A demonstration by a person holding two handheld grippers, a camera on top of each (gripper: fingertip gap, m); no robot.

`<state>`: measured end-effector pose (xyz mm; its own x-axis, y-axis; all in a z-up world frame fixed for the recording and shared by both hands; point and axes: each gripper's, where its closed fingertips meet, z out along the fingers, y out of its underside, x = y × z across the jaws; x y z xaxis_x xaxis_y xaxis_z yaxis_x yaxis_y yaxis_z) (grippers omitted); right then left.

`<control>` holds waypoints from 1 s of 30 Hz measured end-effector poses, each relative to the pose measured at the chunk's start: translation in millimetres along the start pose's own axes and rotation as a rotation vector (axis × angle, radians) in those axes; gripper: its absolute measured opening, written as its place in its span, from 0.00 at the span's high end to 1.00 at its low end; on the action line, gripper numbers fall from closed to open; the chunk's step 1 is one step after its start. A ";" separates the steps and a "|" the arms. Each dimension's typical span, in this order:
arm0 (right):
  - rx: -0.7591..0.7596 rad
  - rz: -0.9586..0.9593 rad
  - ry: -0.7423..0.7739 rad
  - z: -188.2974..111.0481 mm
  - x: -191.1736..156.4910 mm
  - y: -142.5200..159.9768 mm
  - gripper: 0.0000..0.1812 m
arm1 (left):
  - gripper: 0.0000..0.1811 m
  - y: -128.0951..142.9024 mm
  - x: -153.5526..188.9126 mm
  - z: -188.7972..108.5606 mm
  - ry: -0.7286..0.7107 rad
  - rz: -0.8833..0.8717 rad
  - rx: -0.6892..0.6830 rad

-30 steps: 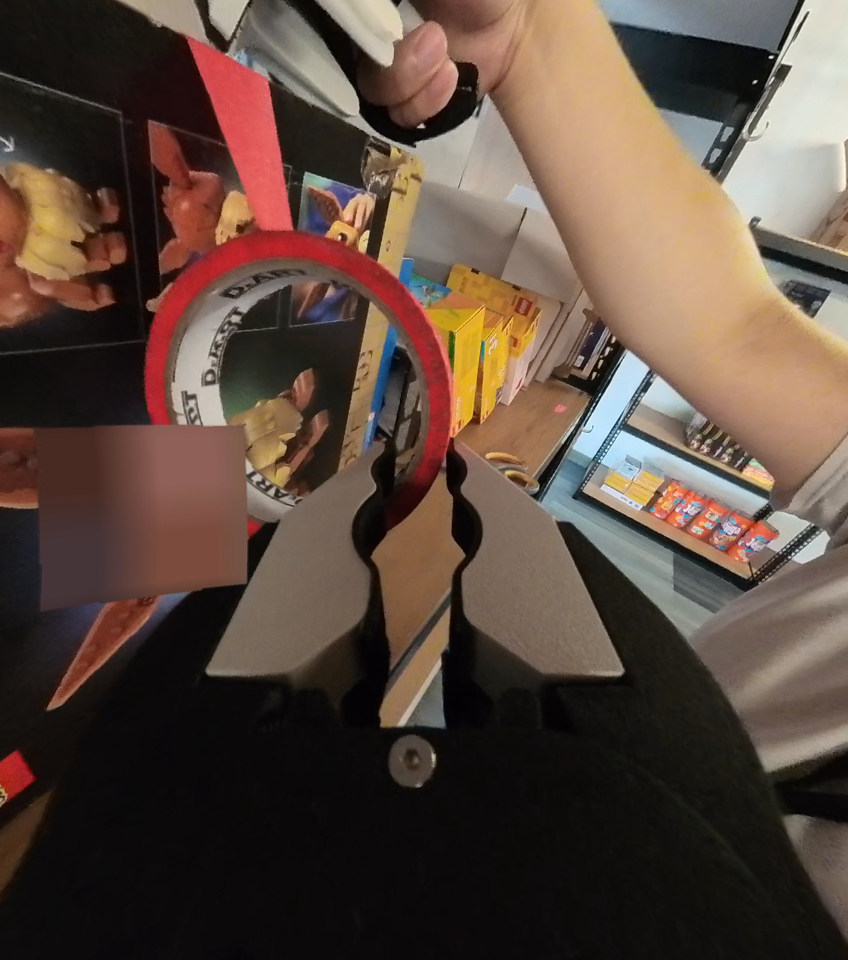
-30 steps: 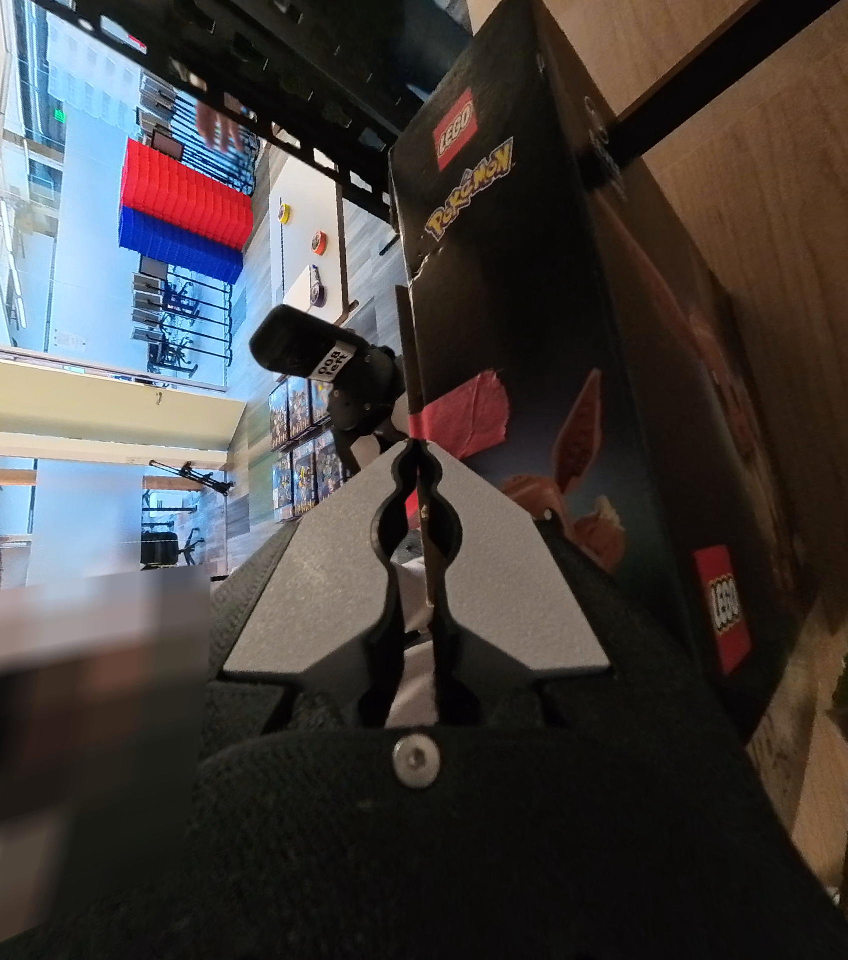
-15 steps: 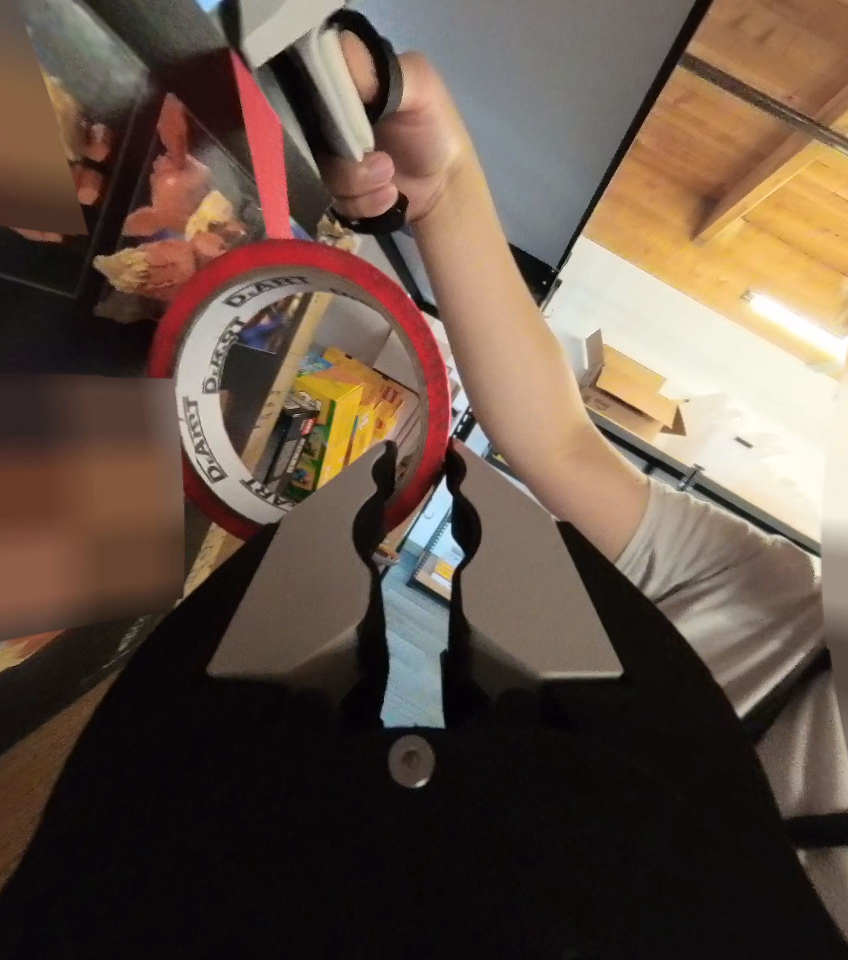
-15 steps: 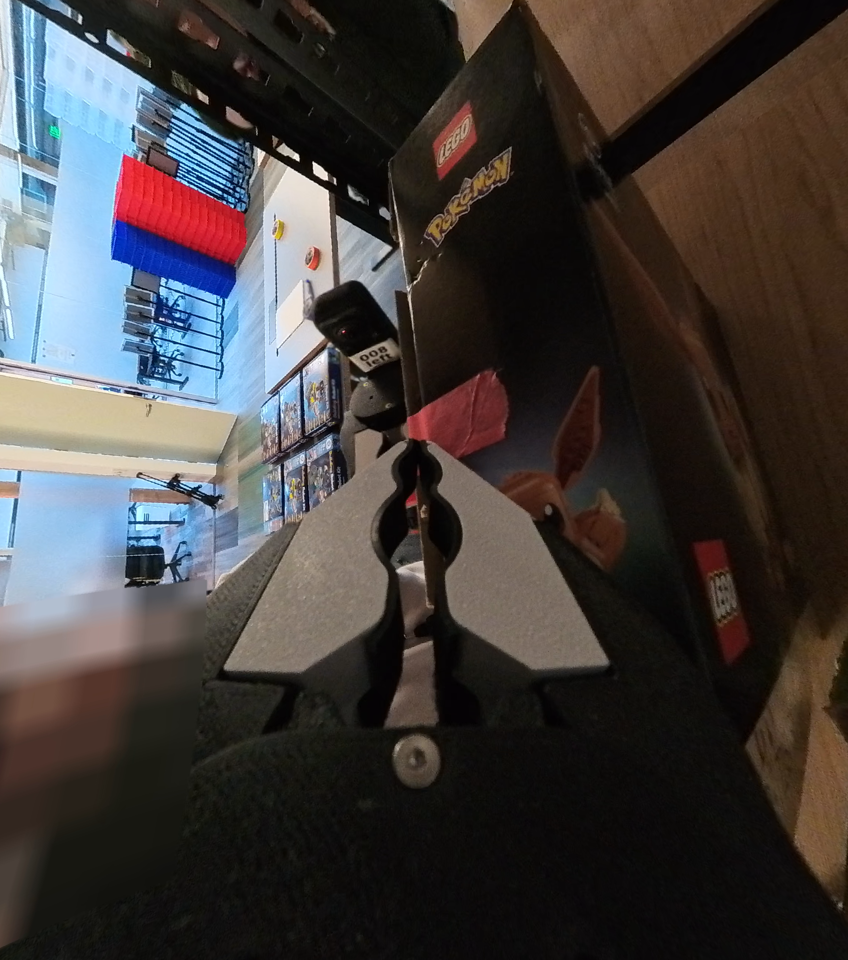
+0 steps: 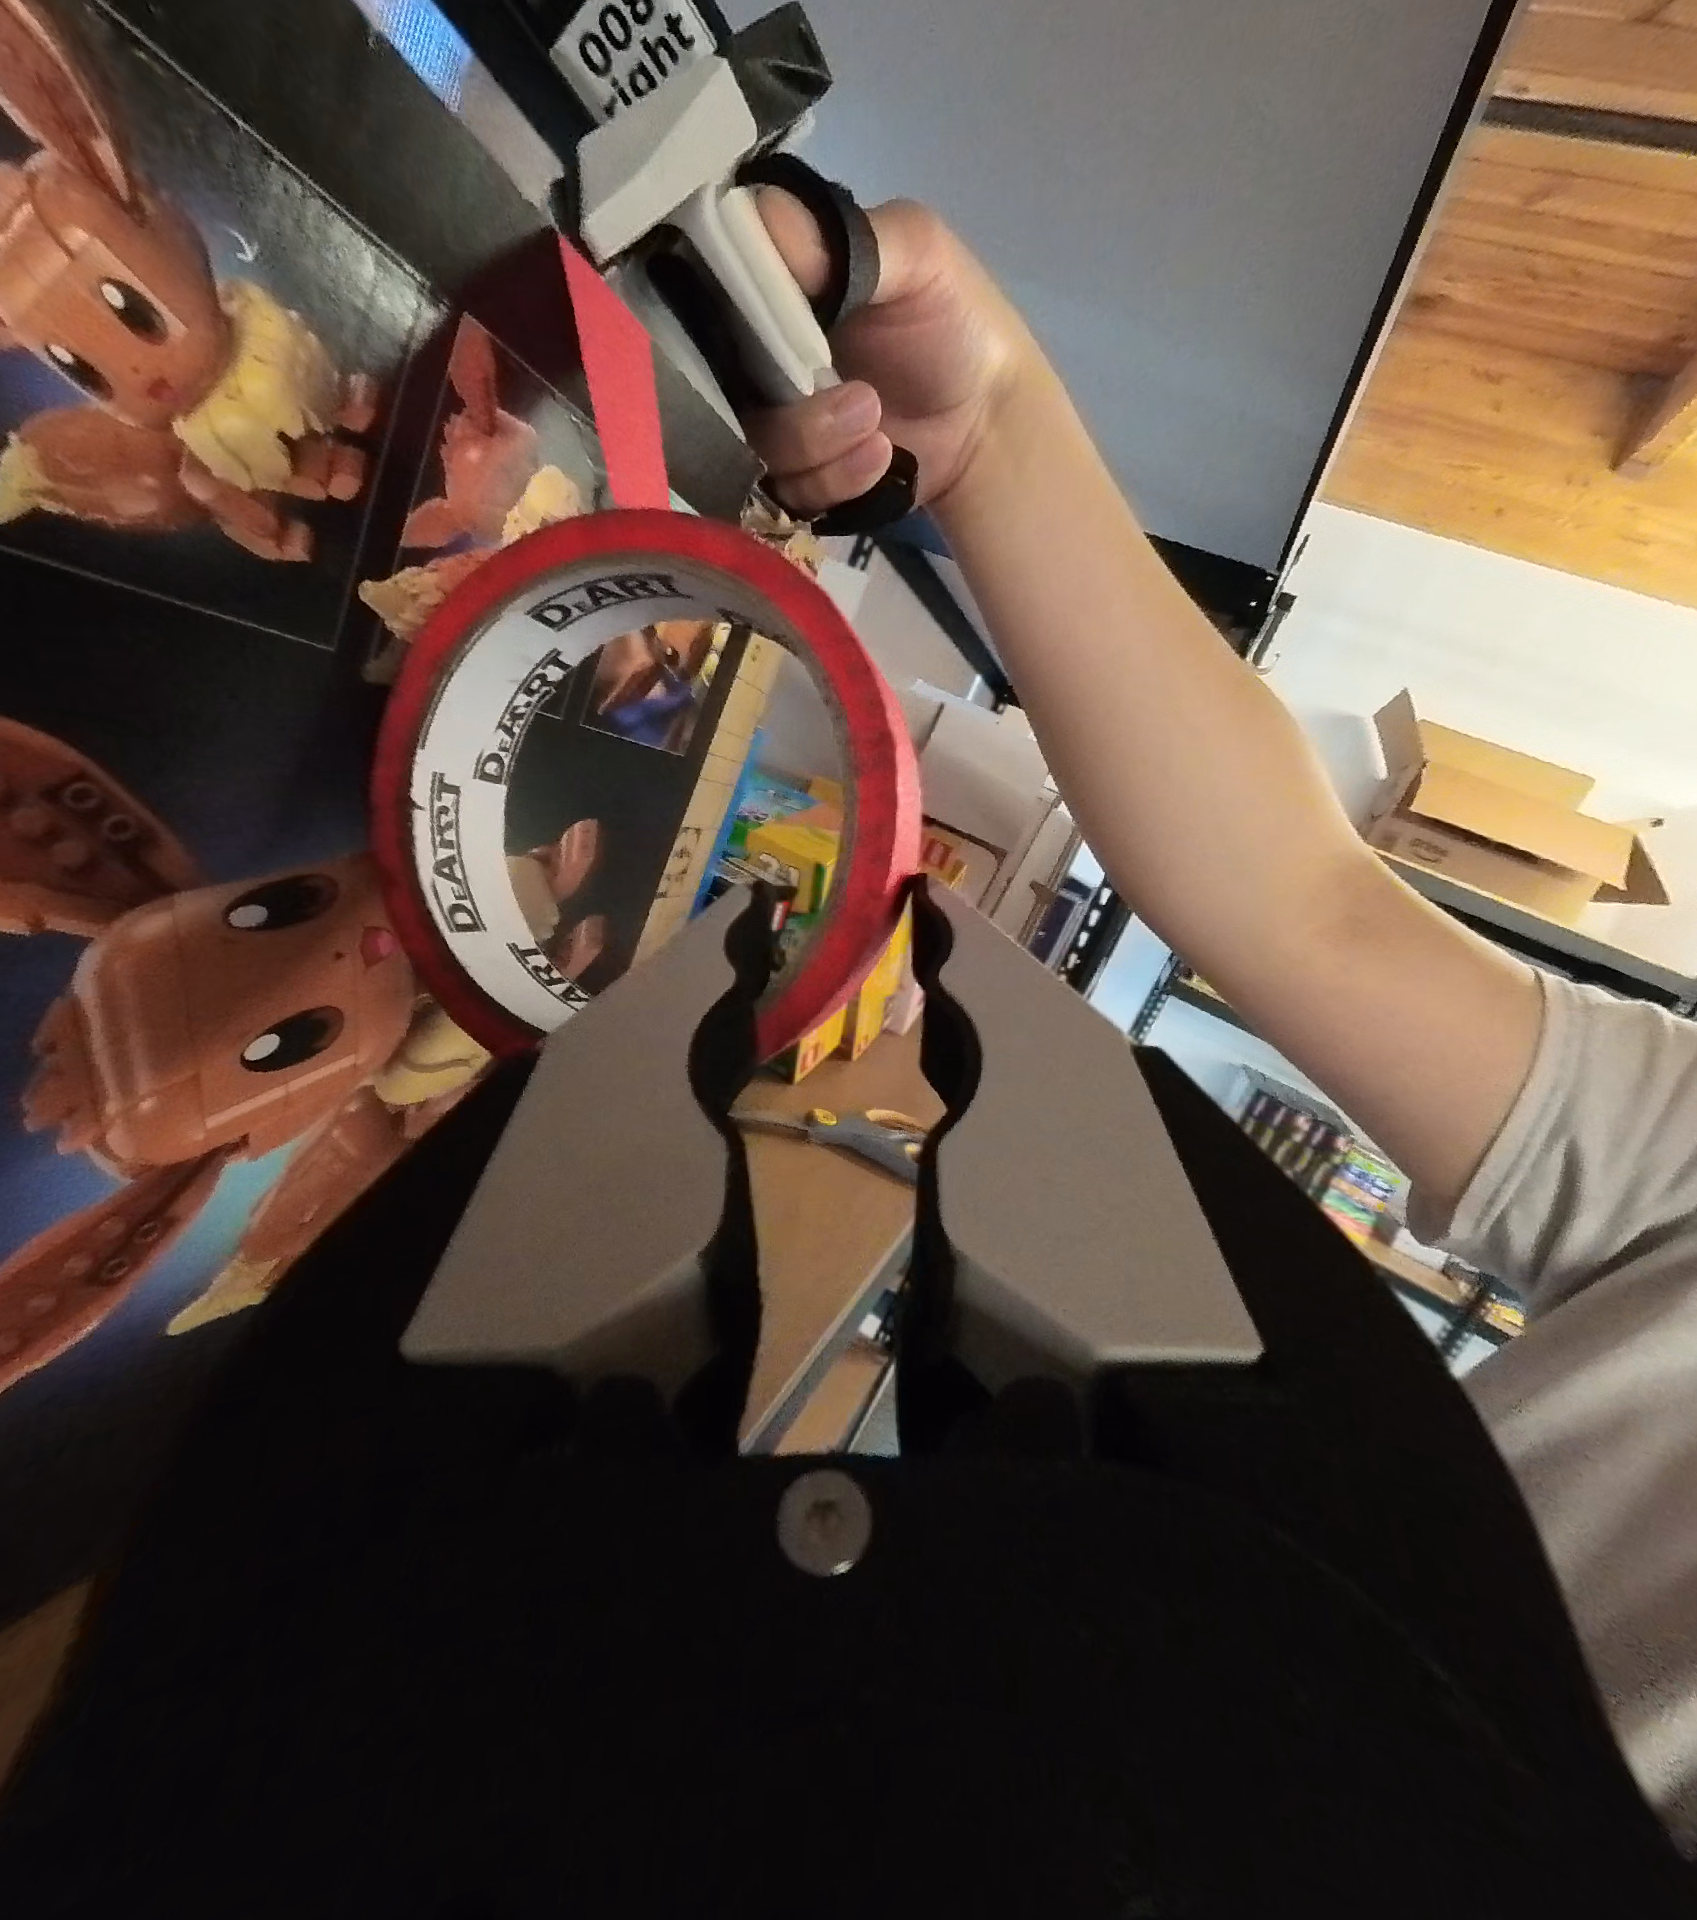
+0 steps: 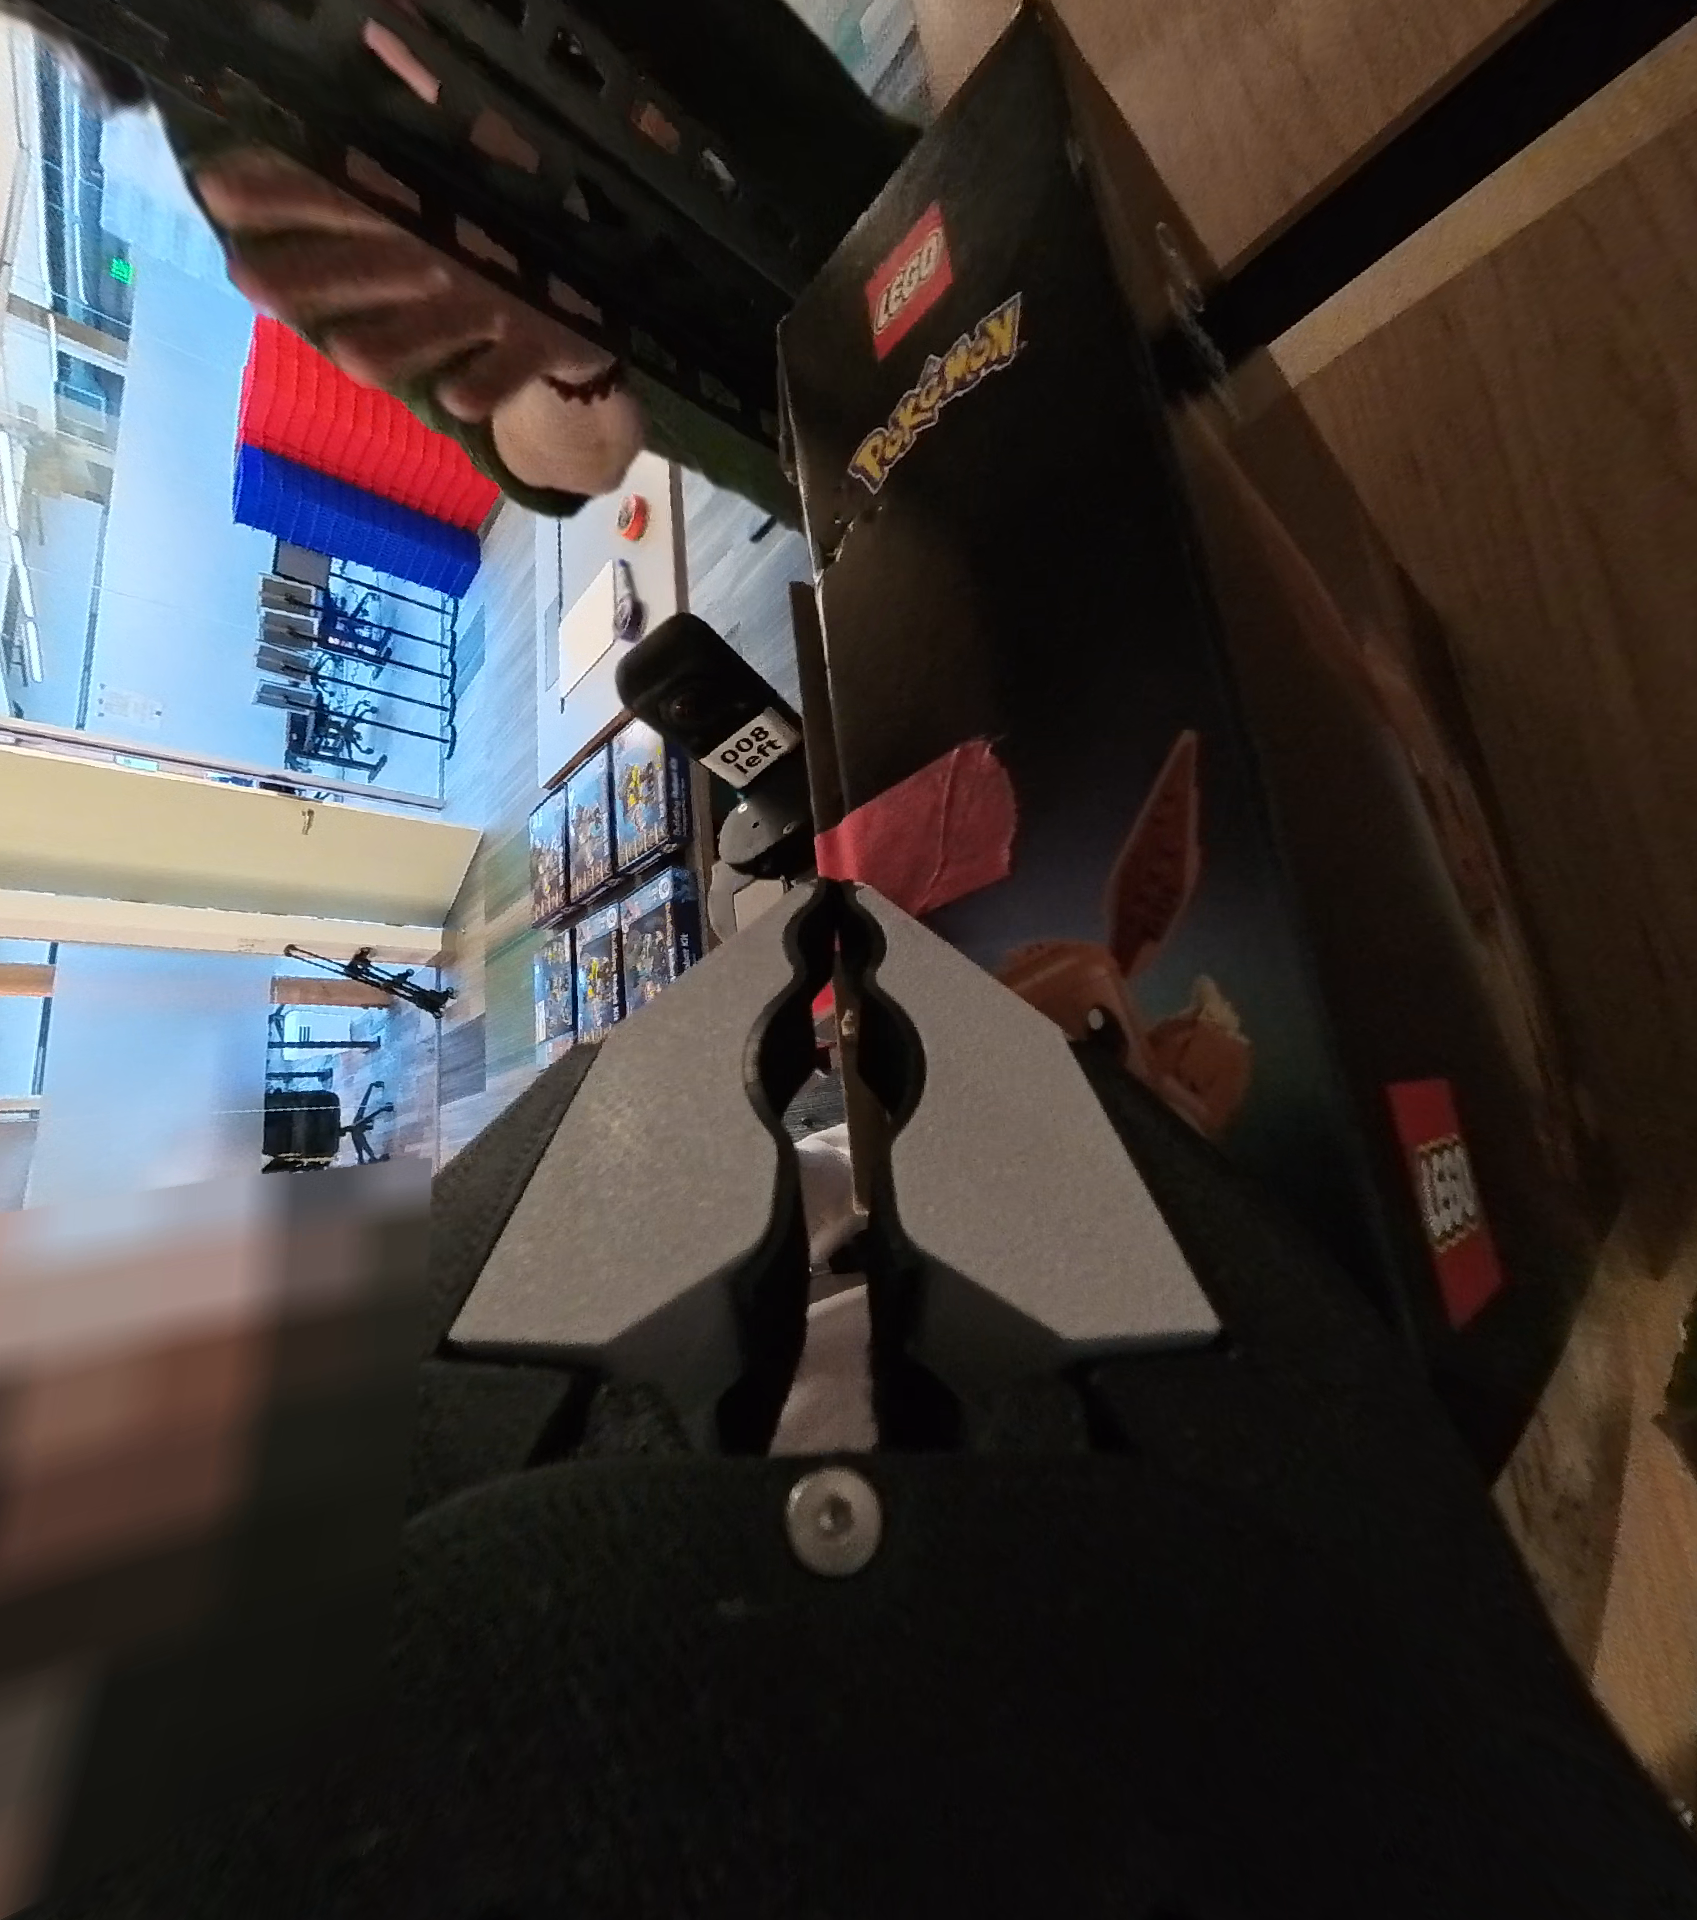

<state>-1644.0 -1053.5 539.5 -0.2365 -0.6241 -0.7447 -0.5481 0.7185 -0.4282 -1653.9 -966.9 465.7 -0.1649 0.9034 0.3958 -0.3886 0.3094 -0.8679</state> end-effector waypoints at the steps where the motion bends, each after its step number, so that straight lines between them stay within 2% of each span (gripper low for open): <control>1: 0.000 0.001 0.000 0.0 0.0 0.1 1.00 | 0.87 0.2 -0.2 0.1 -0.006 0.006 0.000; 13: 0.006 0.006 0.002 -0.1 0.2 -0.3 1.00 | 0.85 1.3 -0.2 1.2 -0.063 0.073 -0.003; 24: 0.023 0.010 0.007 -0.5 0.7 -1.1 1.00 | 0.79 -4.2 7.0 -2.5 -0.060 0.099 0.068; 30: 0.035 0.008 0.016 -1.1 1.1 -1.8 1.00 | 0.79 -6.9 8.1 -3.6 -0.082 0.145 0.104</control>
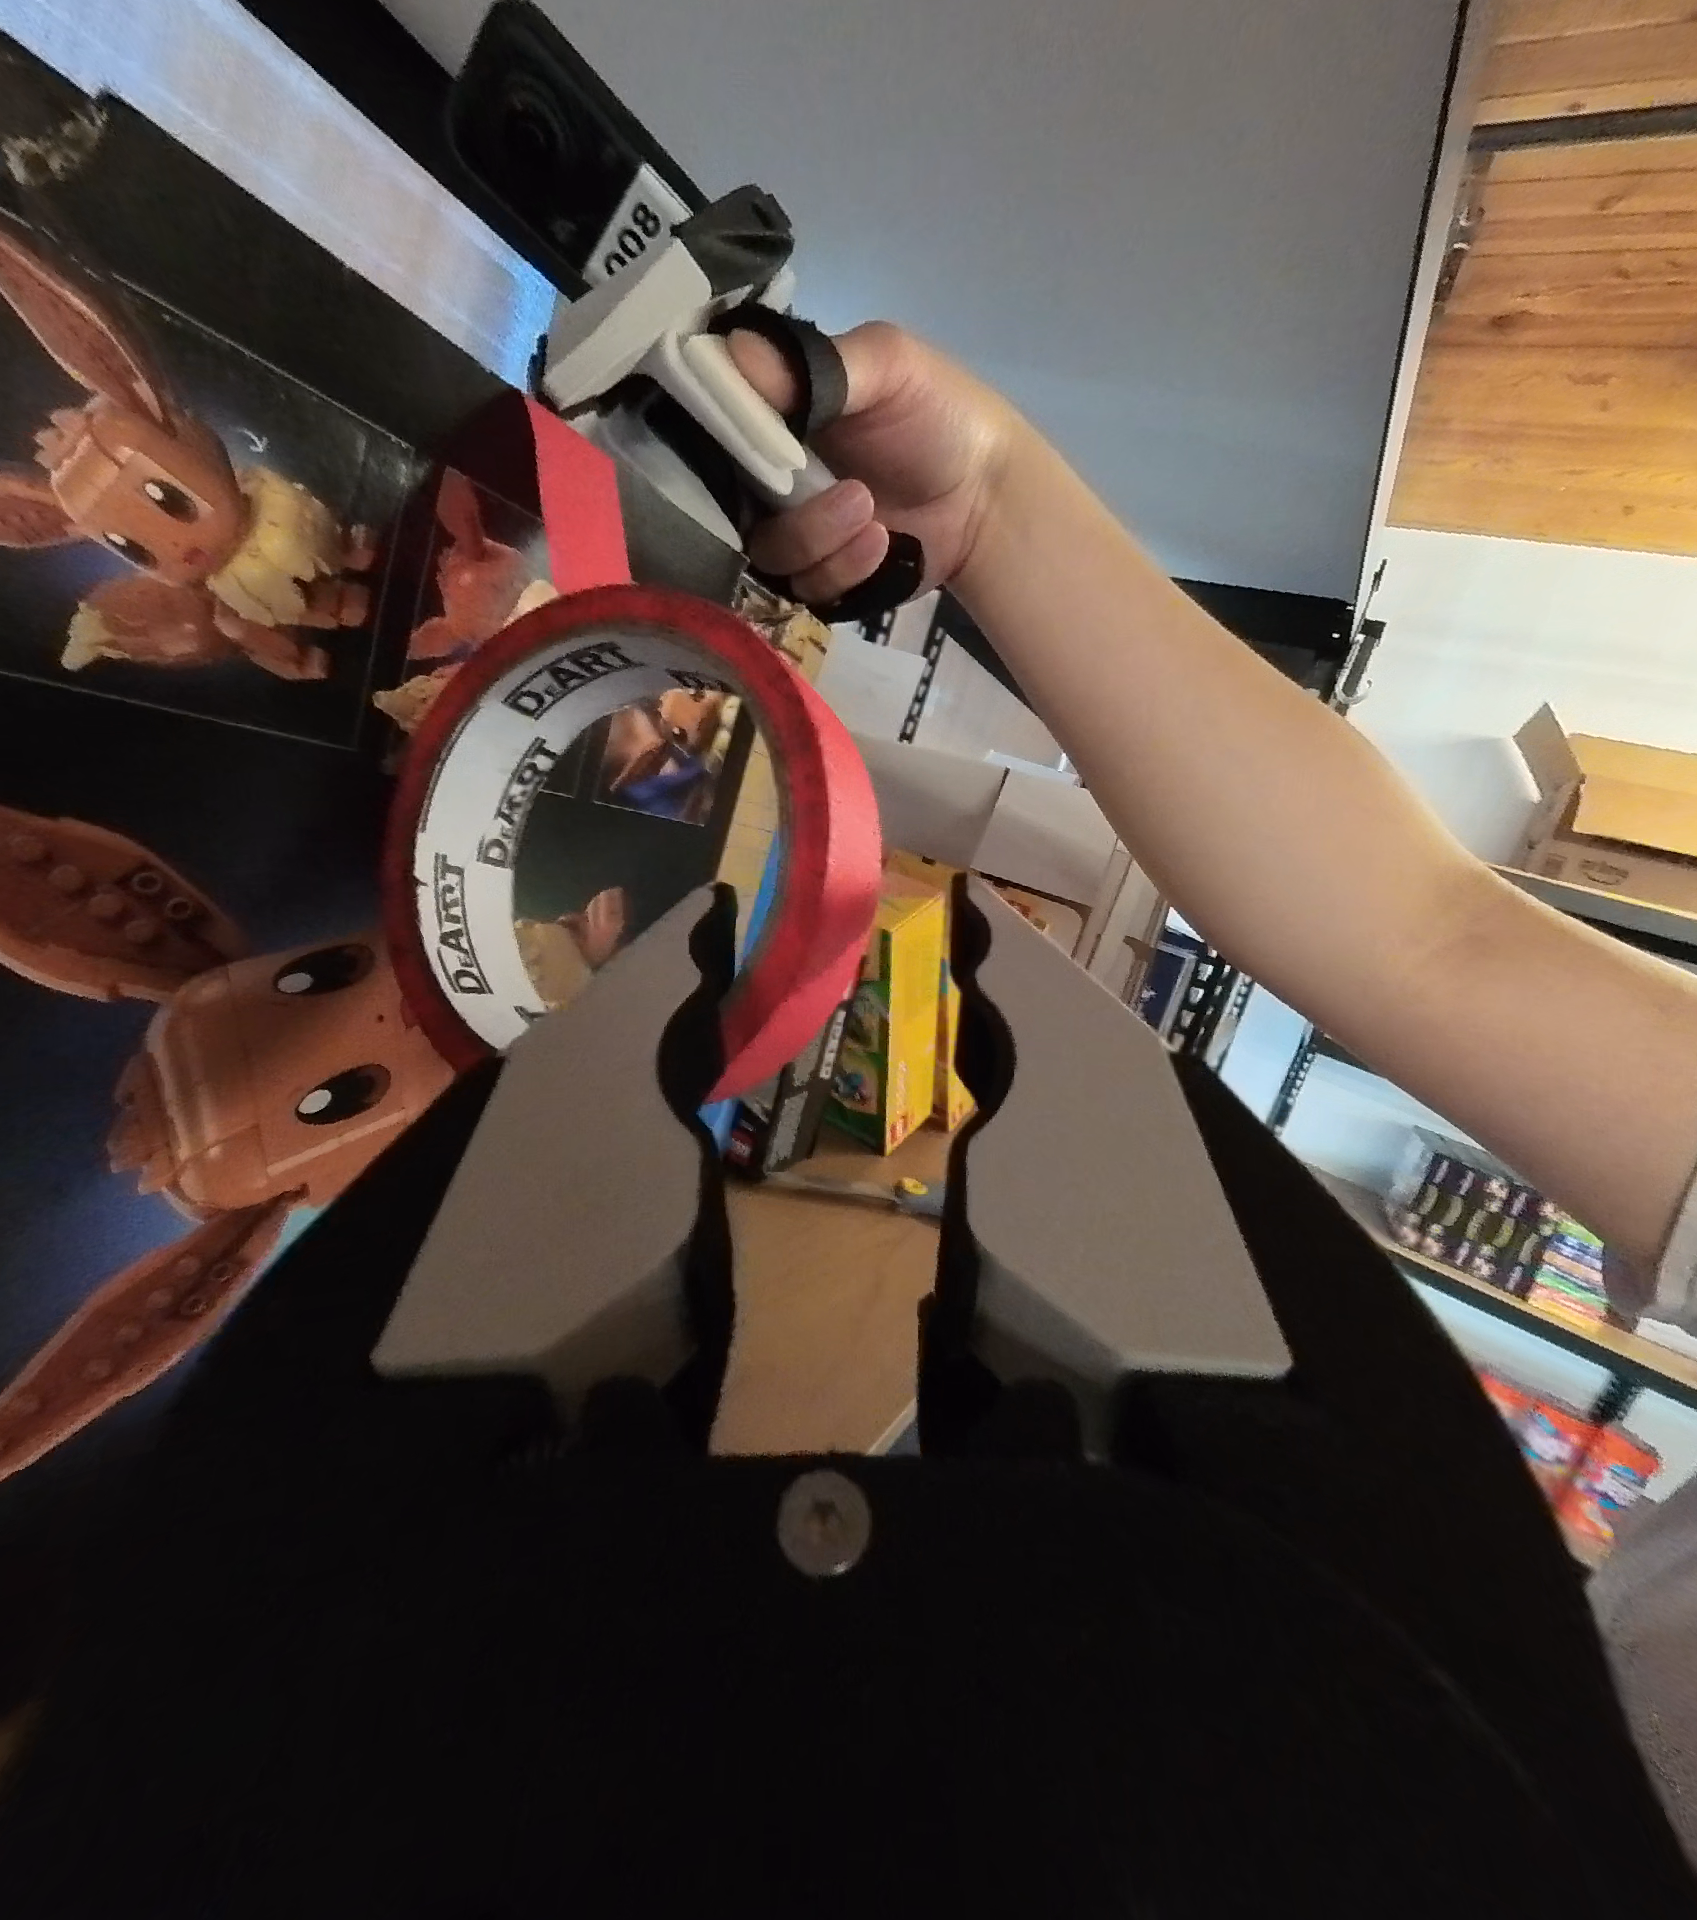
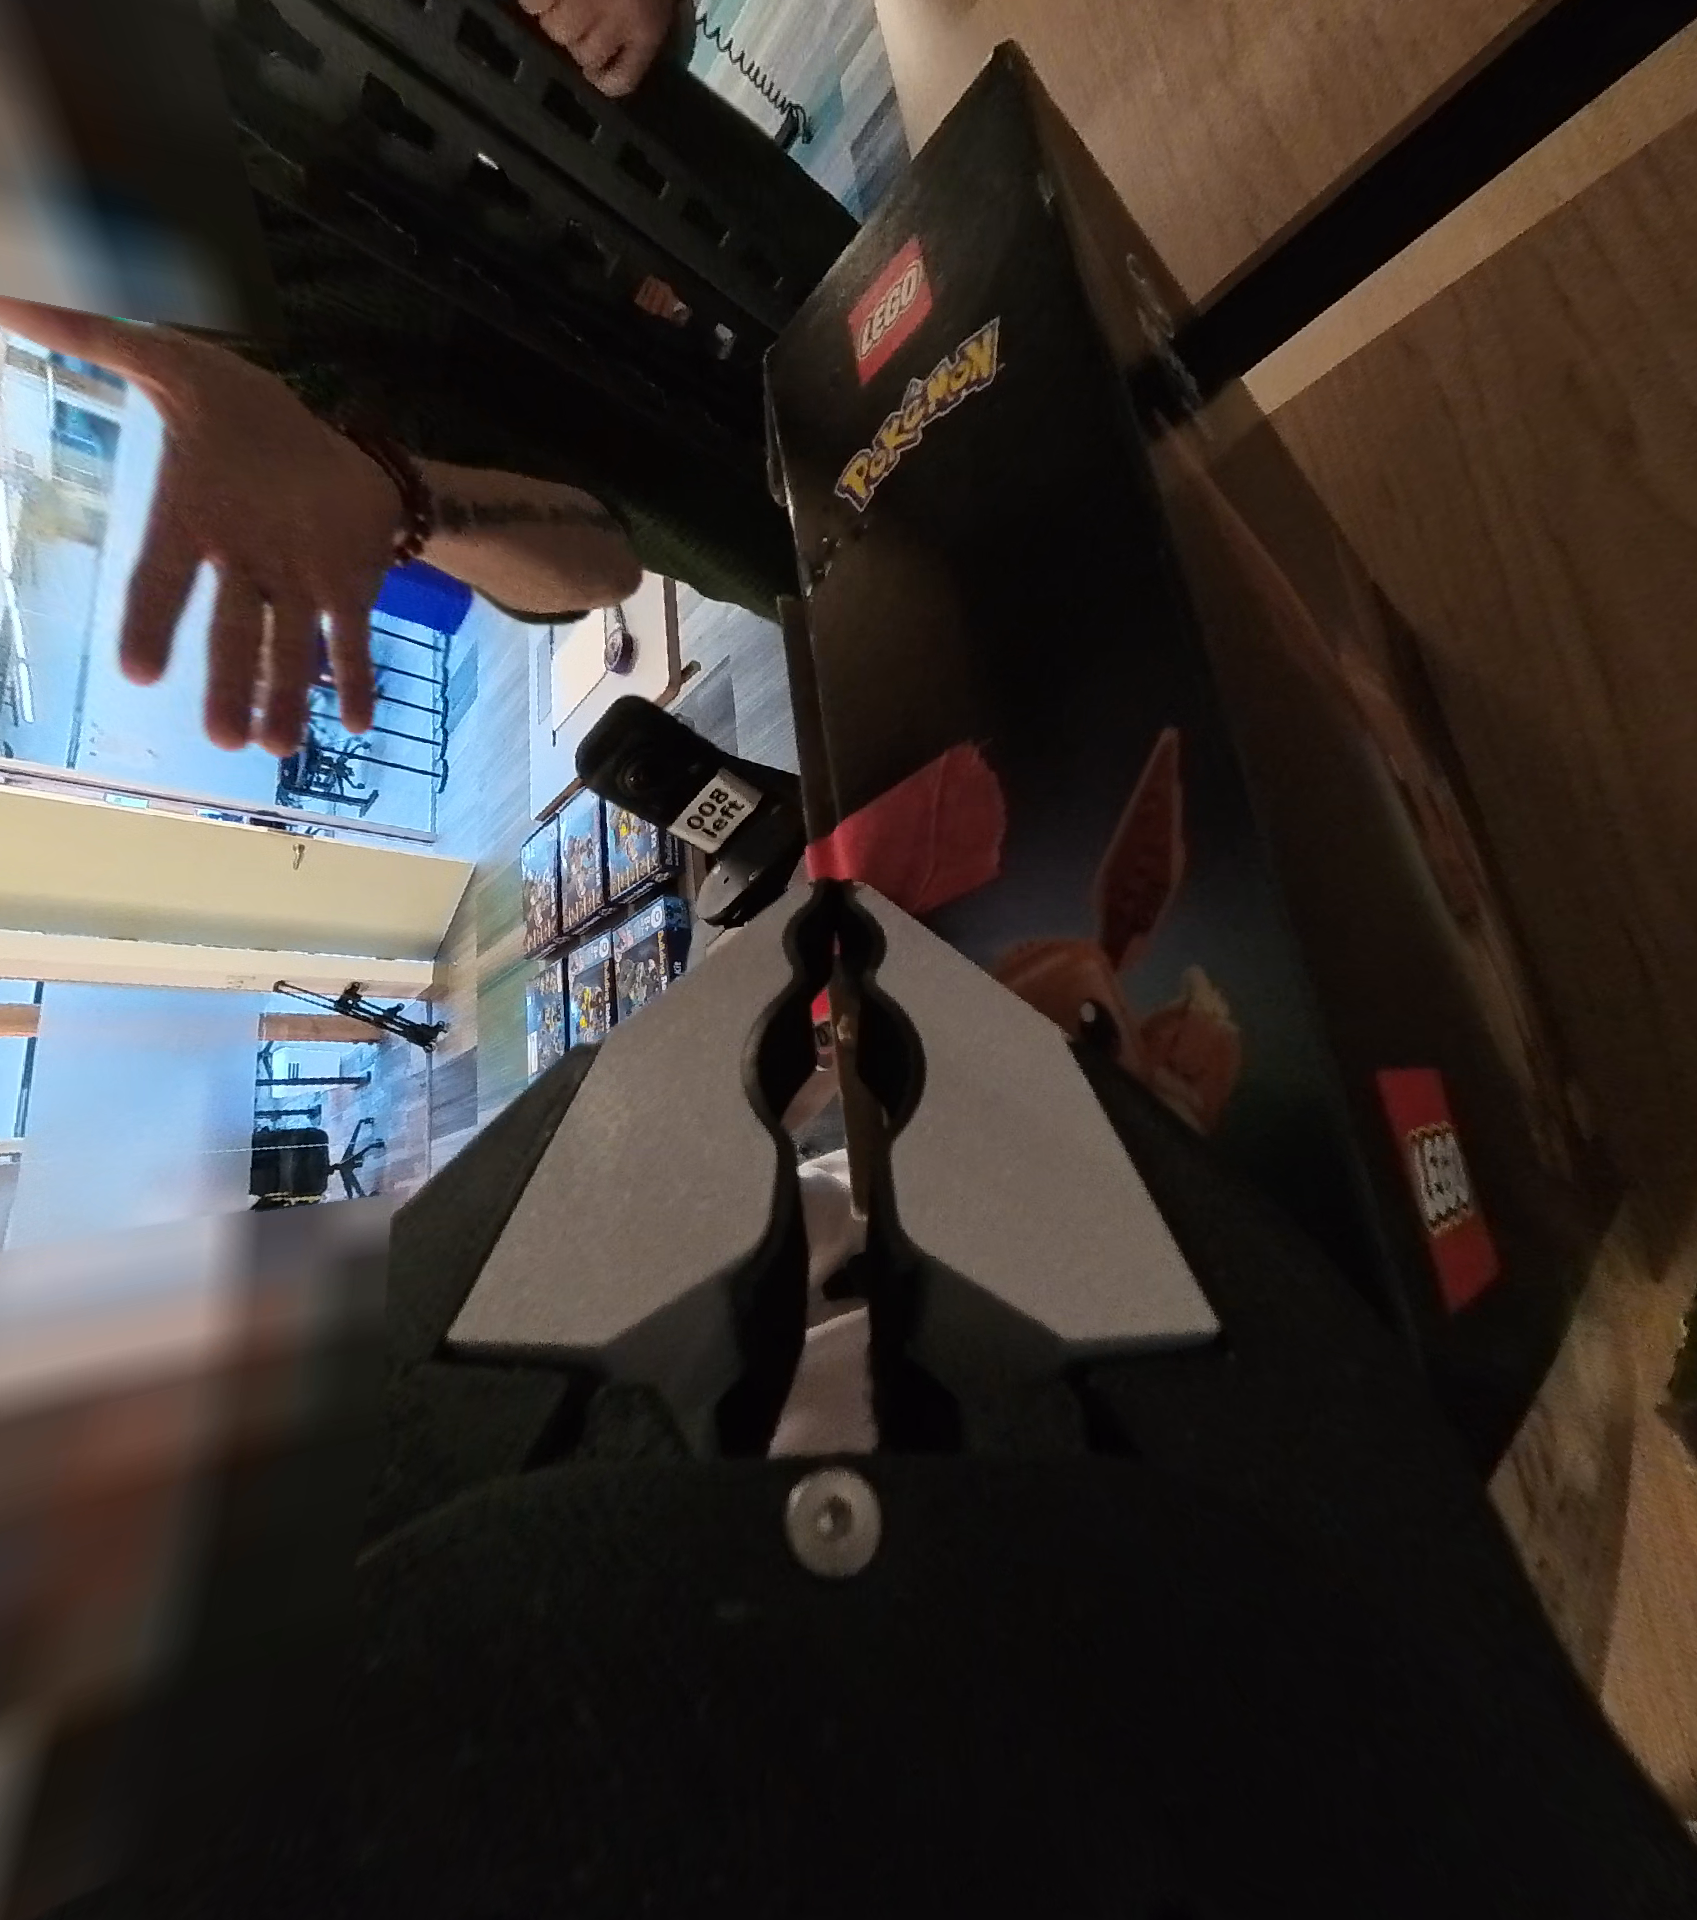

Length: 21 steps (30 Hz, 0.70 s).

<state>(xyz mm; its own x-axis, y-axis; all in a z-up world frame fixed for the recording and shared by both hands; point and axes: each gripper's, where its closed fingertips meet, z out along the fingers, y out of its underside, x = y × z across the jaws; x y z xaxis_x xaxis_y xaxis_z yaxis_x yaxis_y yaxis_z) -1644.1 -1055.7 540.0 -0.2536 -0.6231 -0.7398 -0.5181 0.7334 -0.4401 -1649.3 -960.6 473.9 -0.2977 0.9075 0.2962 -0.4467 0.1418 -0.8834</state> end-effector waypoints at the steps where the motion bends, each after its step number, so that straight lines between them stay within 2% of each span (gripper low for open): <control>1: 0.002 0.000 0.001 0.0 0.1 -0.1 1.00 | 0.78 -0.3 -0.6 -0.4 -0.007 0.006 0.008; 11: 0.013 -0.017 0.010 -0.1 -0.2 0.0 1.00 | 0.72 6.9 -2.8 -2.1 -0.058 0.032 -0.008; 15: 0.023 -0.025 0.031 -0.5 0.7 -1.5 1.00 | 0.77 6.5 -1.5 -5.5 -0.106 0.075 0.006; 21: 0.086 0.036 -0.017 -6.1 1.5 -10.4 1.00 | 0.77 10.8 -7.9 -3.6 -0.198 0.160 -0.047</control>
